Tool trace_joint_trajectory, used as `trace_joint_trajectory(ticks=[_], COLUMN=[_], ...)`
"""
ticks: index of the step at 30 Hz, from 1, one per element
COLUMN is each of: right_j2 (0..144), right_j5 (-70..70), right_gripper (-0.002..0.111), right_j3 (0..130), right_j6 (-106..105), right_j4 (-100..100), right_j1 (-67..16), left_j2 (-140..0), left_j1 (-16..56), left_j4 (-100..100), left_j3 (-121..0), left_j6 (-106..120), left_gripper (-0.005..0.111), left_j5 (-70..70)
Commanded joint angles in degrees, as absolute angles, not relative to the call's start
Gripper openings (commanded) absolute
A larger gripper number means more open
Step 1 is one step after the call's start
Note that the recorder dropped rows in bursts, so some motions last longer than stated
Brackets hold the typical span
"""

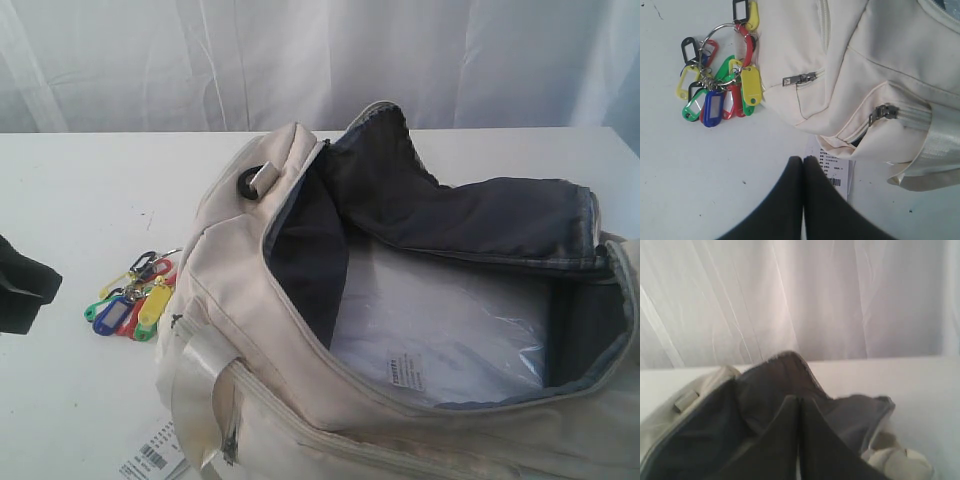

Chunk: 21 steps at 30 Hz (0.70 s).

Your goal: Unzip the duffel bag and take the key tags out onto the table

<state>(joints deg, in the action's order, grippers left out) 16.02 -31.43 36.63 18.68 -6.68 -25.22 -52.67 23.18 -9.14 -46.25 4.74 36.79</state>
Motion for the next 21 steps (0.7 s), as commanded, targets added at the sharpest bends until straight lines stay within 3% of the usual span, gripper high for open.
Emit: trace_joint_trajectory(ticks=[1, 7, 14, 20, 21], right_j2=[9.6, 0.1, 0.0, 0.0, 0.0], right_j5=[-17.3, -8.2, 1.4, 0.0, -7.9], right_gripper=[0.000, 0.000, 0.000, 0.000, 0.000], right_j3=[30.9, 24.1, 11.0, 0.0, 0.0], right_j6=[18.3, 17.0, 4.1, 8.2, 10.0], right_j4=[-7.2, -7.7, -7.7, -7.5, -7.5], right_j1=[-25.3, -25.3, -25.1, -20.7, -20.0], left_j2=[-52.0, -52.0, -52.0, -52.0, -52.0], left_j1=[23.1, 23.1, 23.1, 23.1, 23.1], left_j4=[-9.7, -9.7, -9.7, -9.7, -9.7], left_j3=[-45.9, -45.9, -45.9, -45.9, -45.9], left_j6=[4.3, 4.3, 4.3, 4.3, 4.3], left_gripper=[0.000, 0.000, 0.000, 0.000, 0.000], left_j5=[37.3, 37.1, 36.5, 36.5, 36.5])
